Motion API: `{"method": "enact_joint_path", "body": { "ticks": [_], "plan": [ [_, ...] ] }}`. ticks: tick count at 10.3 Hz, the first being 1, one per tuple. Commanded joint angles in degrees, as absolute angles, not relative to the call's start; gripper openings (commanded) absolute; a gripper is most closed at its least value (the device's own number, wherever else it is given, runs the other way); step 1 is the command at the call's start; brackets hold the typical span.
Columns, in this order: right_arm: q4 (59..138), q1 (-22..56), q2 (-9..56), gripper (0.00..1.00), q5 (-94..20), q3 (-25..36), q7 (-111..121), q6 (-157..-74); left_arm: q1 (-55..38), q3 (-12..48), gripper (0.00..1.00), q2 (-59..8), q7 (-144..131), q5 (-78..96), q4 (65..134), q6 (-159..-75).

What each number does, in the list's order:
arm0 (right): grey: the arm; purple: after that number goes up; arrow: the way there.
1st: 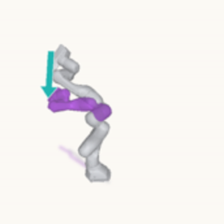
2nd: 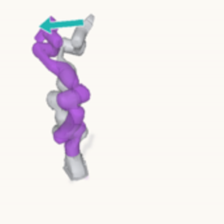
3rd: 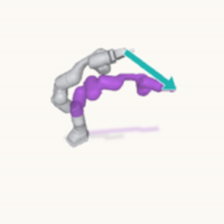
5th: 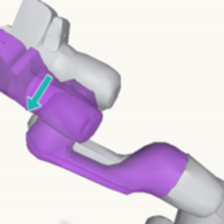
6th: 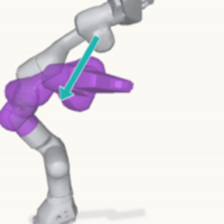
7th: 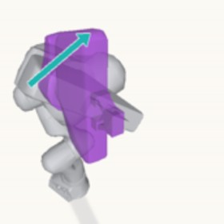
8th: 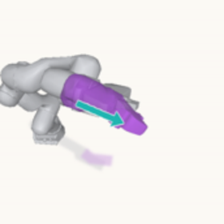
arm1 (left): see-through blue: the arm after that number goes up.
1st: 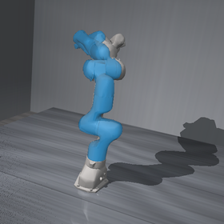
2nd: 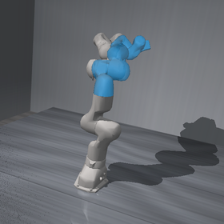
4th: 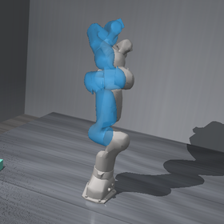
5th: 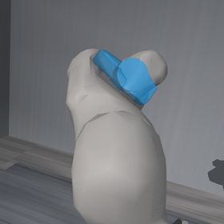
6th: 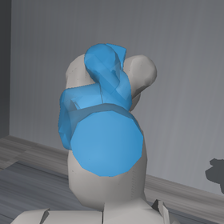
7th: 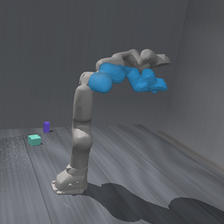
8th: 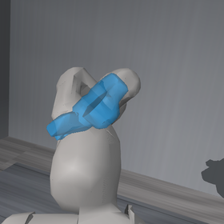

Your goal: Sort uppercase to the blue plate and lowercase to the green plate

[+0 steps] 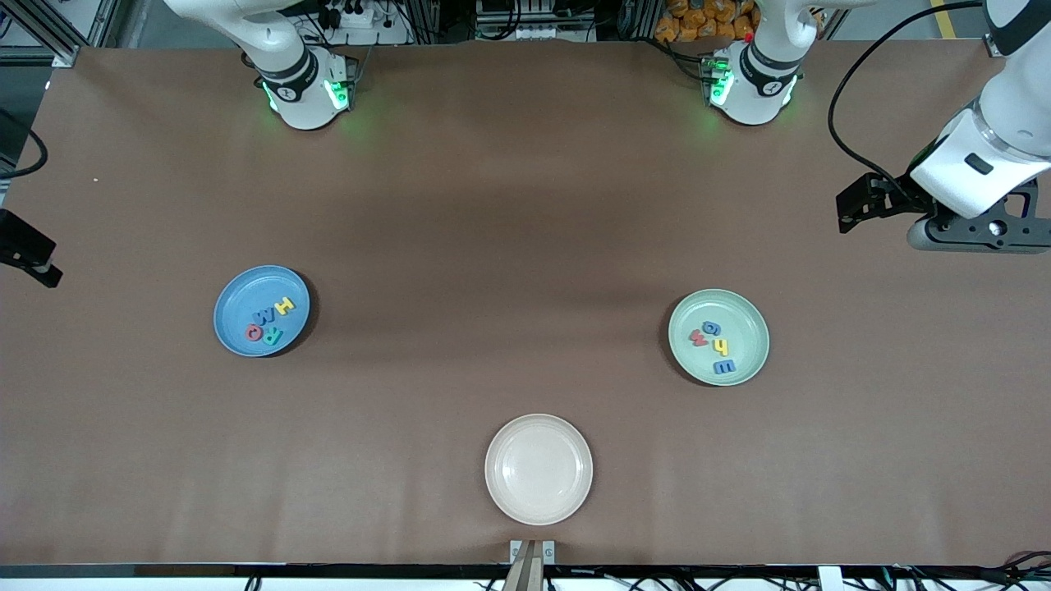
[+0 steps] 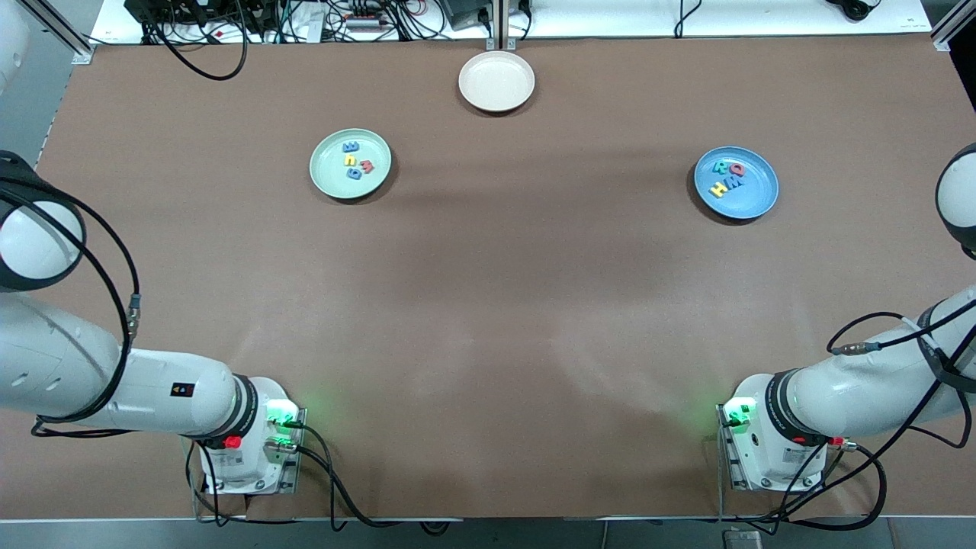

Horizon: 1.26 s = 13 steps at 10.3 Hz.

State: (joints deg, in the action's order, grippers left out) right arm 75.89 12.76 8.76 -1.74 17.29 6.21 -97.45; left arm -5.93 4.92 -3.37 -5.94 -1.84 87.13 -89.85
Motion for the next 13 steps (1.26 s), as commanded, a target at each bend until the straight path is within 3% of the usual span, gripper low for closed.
{"method": "enact_joint_path", "body": {
  "ticks": [1,6,13],
  "plan": [
    [75.9,12.2,8.0,1.00,-1.0,16.8,5.4,-96.9,-5.5,5.0,1.00,-3.5,-5.2,-1.1,86.5,-89.2],
    [76.1,-0.2,7.9,1.00,-0.6,6.7,5.4,-96.9,-5.5,5.0,1.00,-3.5,-5.3,-0.8,86.4,-89.2],
    [76.6,-0.7,7.6,1.00,-0.7,6.0,3.0,-94.2,-5.7,5.0,1.00,-3.5,-5.5,-0.6,86.4,-89.3]
  ]
}}
